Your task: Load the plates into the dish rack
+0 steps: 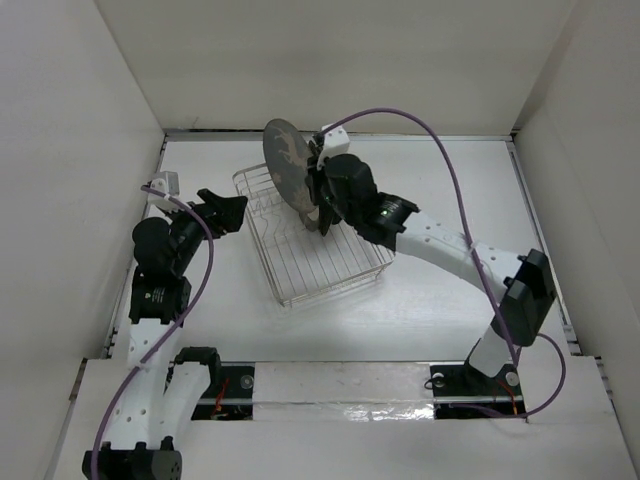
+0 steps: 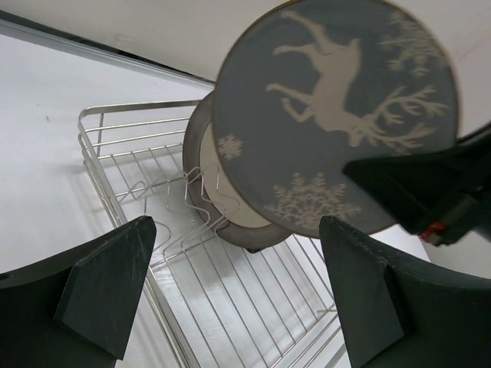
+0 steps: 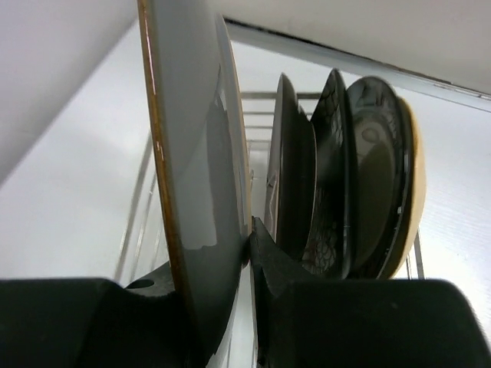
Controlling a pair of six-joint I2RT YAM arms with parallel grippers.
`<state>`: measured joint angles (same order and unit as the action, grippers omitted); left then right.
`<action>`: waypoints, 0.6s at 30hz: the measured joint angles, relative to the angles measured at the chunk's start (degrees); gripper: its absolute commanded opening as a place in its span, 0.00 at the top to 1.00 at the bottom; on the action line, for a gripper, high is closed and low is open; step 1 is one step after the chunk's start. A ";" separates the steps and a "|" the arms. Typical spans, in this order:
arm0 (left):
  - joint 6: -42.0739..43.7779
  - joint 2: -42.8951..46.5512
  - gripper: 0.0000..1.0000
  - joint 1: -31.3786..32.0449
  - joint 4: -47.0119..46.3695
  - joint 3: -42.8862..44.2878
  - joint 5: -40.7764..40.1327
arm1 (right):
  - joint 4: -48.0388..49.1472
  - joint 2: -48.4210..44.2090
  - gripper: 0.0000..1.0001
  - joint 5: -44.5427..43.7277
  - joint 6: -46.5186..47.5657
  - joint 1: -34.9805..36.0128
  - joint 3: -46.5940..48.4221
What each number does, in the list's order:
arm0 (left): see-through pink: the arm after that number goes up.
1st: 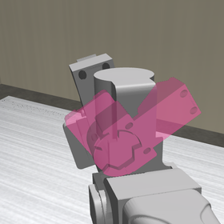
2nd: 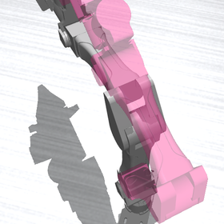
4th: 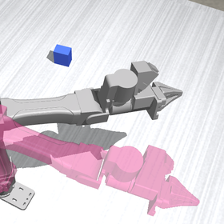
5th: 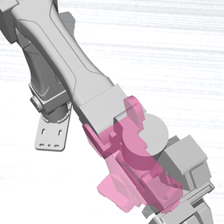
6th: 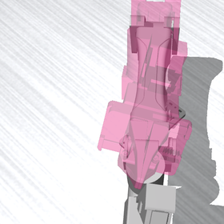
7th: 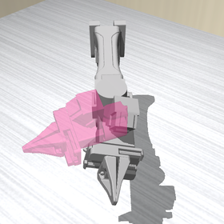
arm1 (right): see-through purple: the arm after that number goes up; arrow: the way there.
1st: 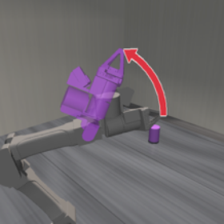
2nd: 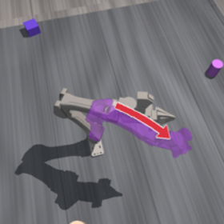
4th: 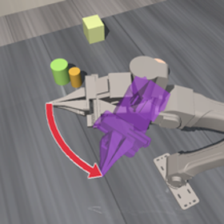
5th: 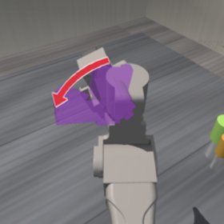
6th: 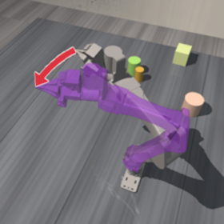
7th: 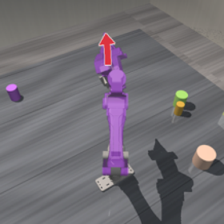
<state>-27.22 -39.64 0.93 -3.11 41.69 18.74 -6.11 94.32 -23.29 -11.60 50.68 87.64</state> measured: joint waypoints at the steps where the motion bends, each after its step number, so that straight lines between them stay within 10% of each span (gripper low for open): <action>1: 0.37 0.00 0.14 0.72 0.17 0.00 -0.09 | -0.81 1.66 1.00 -1.20 0.79 0.72 1.05; 18: 5.05 2.34 0.15 8.81 3.76 0.57 -5.68 | -8.15 13.29 1.00 -11.74 3.85 1.81 9.99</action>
<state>-22.17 -37.30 9.74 0.64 42.26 13.06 -14.26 107.61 -35.03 -7.75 52.49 97.62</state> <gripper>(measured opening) 0.853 0.228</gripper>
